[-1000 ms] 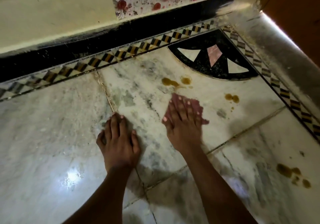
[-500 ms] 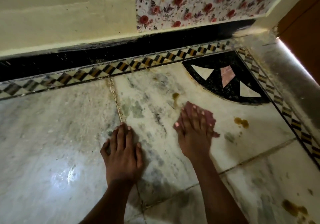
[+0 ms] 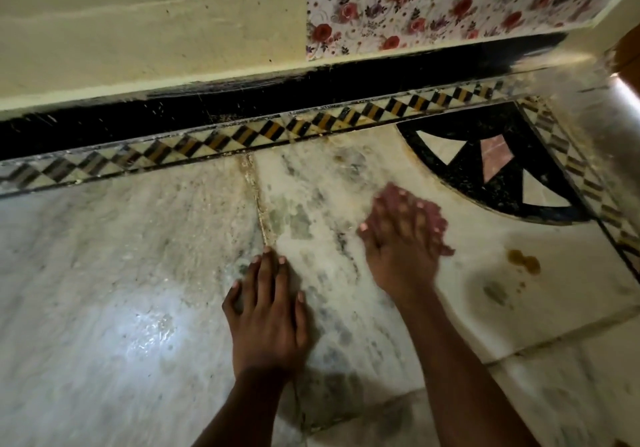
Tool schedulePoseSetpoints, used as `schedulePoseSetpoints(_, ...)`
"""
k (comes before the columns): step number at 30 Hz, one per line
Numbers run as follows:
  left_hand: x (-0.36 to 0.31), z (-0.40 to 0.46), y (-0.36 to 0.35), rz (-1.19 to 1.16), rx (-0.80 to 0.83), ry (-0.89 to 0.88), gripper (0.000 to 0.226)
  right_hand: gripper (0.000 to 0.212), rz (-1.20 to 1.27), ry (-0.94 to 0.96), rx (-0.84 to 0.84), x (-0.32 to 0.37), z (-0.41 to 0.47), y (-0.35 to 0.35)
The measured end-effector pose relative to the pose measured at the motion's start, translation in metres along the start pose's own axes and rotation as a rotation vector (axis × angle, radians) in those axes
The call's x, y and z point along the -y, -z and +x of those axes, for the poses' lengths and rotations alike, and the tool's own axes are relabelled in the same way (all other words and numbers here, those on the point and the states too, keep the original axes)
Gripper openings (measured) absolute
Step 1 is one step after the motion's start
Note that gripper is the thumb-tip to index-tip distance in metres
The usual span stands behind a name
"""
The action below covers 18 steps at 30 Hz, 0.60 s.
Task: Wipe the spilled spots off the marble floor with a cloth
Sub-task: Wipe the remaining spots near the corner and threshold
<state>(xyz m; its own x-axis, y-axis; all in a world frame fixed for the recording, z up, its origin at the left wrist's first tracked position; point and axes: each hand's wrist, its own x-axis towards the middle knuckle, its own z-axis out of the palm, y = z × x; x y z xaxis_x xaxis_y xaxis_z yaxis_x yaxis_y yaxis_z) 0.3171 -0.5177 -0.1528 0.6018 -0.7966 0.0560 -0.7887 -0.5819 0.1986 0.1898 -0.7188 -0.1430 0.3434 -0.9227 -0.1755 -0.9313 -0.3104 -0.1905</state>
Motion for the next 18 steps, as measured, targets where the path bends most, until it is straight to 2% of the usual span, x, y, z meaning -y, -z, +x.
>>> schedulePoseSetpoints(3,0.0,0.0,-0.003,0.006,-0.015,-0.003,0.062,0.066,0.096,-0.264,0.118,0.014,0.064,0.011)
schedulePoseSetpoints(5,0.001,-0.001,-0.003,0.013,-0.033,-0.009,0.062,0.069,0.132,-0.268,0.134,0.04,0.104,0.016)
schedulePoseSetpoints(7,0.001,0.0,-0.003,0.017,-0.043,-0.023,0.062,0.068,0.08,-0.096,0.13,0.063,0.115,0.012)
schedulePoseSetpoints(10,0.0,0.0,-0.002,0.008,-0.03,-0.01,0.062,0.065,-0.014,0.219,0.131,0.065,0.079,0.004)
schedulePoseSetpoints(12,0.0,-0.001,-0.002,0.009,-0.017,-0.009,0.062,0.065,-0.049,0.259,0.115,0.042,0.046,0.001)
schedulePoseSetpoints(15,0.001,-0.001,-0.004,0.007,-0.017,-0.017,0.063,0.065,-0.013,0.015,0.107,0.013,0.029,0.002)
schedulePoseSetpoints(18,0.002,-0.001,-0.005,0.013,-0.007,-0.011,0.063,0.065,0.099,-0.288,0.078,0.035,0.059,0.006)
